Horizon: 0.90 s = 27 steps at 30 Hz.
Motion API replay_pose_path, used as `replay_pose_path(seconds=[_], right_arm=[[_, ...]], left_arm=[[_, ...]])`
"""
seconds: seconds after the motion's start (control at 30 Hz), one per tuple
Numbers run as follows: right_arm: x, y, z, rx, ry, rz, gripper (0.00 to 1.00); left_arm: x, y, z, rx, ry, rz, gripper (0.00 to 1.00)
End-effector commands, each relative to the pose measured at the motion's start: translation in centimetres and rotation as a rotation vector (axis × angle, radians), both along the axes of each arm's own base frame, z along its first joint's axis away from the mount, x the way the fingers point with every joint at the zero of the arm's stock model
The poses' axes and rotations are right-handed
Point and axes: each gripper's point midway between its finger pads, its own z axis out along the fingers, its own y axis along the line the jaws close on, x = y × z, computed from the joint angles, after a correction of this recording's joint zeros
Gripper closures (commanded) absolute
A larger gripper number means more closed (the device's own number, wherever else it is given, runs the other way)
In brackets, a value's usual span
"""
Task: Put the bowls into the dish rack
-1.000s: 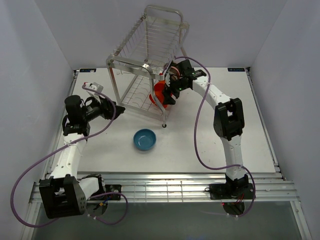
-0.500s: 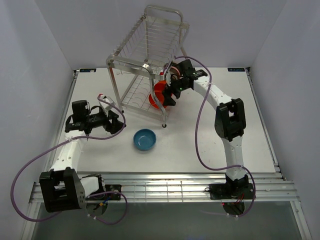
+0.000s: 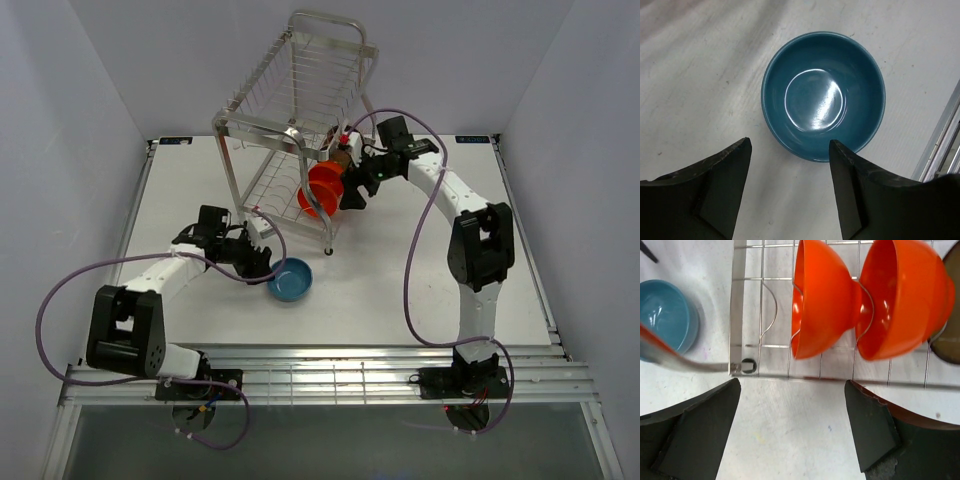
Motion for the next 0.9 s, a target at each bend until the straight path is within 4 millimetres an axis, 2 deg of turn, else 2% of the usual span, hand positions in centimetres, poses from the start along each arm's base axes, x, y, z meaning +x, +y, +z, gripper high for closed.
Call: replay_pose_path(seconds=[0.0,0.03,0.07,0.13,0.43,0.5,0.63,0.7,0.73,0.83,0.87], right_arm=[[-1.2,-1.5,3.6,0.063,-0.008,-0.034,0.10],[-1.9,-2.0,2.7,0.053,0.021,-0.041,0.10],[-2.0,-2.6,3.3,0.059,0.012,-0.049,0.10],[-2.8,-3.3,2.8,0.052,0.034,-0.058,0.10],[-6.0,-5.9,4.1,0.078,0.086,-0.118,0.10],[-6.7,-6.2,4.1,0.087,0.112,-0.122,0.10],[-7.6,-6.4,5.4,0.119,0.138,-0.144,0.10],[-8.2,-6.4,5.7,0.141,0.169,-0.148,0.10],[-8.6,-6.4,5.9,0.148,0.174,-0.146,0.10],[-10.0,-6.3,6.0,0.168,0.218,-0.134,0.09],[-10.7,-6.1,6.2,0.184,0.239,-0.119,0.08]], left_arm=[[2.0,0.2,-0.2,0.046,0.015,0.072,0.27],[2.4,0.2,-0.6,0.068,0.021,0.089,0.28],[2.8,0.2,-1.0,0.078,0.035,0.099,0.29],[3.0,0.1,-1.4,0.105,0.041,0.107,0.30],[2.4,-1.6,-3.2,0.151,0.078,0.051,0.40],[2.6,-1.5,-3.7,0.168,0.099,0.076,0.46],[2.9,-1.7,-4.3,0.179,0.128,0.102,0.68],[3.3,-1.7,-4.0,0.173,0.126,0.135,0.84],[3.4,-1.7,-3.5,0.165,0.118,0.148,0.97],[3.7,-2.1,-1.7,0.118,0.083,0.182,1.00],[4.1,-2.3,0.2,0.079,0.020,0.196,1.00]])
